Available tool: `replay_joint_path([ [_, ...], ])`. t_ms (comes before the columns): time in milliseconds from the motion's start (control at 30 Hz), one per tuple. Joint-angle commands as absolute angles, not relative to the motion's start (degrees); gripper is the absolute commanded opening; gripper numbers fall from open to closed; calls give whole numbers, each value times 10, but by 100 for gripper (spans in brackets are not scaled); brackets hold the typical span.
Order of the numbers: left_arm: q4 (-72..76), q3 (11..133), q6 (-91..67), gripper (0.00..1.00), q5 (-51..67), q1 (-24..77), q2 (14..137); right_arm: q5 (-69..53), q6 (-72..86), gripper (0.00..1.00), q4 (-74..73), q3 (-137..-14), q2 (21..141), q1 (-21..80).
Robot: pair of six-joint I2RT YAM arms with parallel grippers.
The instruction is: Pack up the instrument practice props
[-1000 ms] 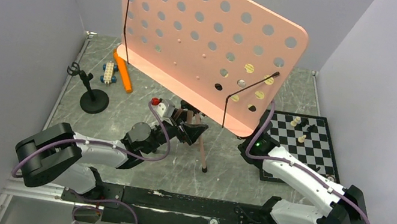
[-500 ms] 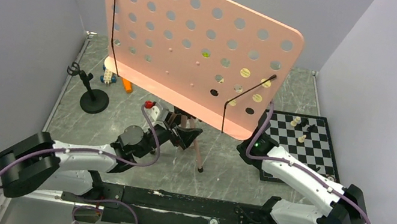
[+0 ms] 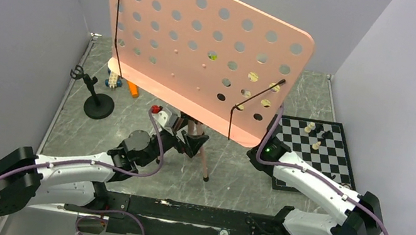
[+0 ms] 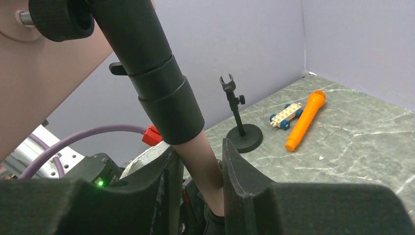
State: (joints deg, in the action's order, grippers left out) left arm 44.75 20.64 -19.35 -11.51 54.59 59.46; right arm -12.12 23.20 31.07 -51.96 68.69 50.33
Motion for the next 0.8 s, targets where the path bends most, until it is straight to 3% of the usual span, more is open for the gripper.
replay_joint_path([
  [0,424,170,-215,99,-168,545,572,-106,318,0,244,-498,696,489],
  [267,214,229,-236,99,-232,544,444,-134,303,0,228,-515,696,483],
  [533,112,302,-233,99,-207,544,428,-139,303,0,221,-527,696,481],
  [633,87,311,-230,99,-198,544,422,-136,299,0,212,-531,693,479],
  [767,159,262,-233,99,-178,544,398,-137,302,0,211,-532,694,480],
])
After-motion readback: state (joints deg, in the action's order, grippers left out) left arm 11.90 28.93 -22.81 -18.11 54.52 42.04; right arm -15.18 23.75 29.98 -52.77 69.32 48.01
